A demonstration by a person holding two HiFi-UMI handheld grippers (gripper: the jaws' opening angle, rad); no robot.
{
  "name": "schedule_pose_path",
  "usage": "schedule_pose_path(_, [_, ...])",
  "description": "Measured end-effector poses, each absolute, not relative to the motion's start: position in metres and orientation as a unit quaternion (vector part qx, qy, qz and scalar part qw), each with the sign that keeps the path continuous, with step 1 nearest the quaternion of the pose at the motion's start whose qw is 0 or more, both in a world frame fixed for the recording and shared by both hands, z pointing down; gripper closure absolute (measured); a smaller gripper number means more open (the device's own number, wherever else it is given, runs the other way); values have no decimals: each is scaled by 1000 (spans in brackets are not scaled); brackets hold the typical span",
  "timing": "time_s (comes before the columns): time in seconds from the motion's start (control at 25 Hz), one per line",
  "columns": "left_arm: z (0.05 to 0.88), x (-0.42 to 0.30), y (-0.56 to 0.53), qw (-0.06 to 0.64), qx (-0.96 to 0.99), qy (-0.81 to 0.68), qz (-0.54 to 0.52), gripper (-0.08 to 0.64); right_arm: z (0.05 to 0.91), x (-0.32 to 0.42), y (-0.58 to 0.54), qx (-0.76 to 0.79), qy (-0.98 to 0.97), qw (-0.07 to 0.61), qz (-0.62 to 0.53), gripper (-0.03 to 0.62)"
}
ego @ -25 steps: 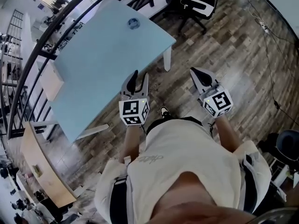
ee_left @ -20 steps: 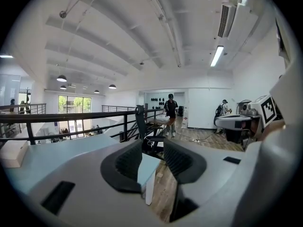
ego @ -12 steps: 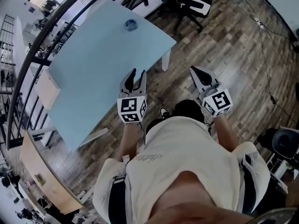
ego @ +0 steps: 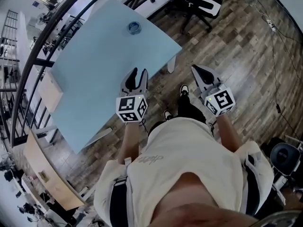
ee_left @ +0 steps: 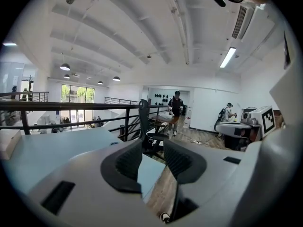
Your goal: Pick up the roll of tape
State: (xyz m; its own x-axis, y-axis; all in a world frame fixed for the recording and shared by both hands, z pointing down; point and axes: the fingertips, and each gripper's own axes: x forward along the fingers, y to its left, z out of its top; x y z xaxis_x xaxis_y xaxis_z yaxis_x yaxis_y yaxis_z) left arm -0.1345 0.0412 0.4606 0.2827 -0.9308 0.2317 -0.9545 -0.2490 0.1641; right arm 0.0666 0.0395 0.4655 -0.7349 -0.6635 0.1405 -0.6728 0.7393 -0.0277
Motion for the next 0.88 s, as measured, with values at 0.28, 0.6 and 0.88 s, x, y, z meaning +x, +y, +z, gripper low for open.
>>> schedule_pose_path(0.28, [448,-135,-28,116,771,-623,61,408,465,66,-46,332,-941,55,35,586])
schedule_pose_path(0.6, [448,-130,-88,111,740,-659,69,408,458,63,-121,283,-958,50,18,586])
schedule_pose_path(0.88, [450,-128,-109,120,712,-687,81,408,464,61,-163,253,-966,46,28,586])
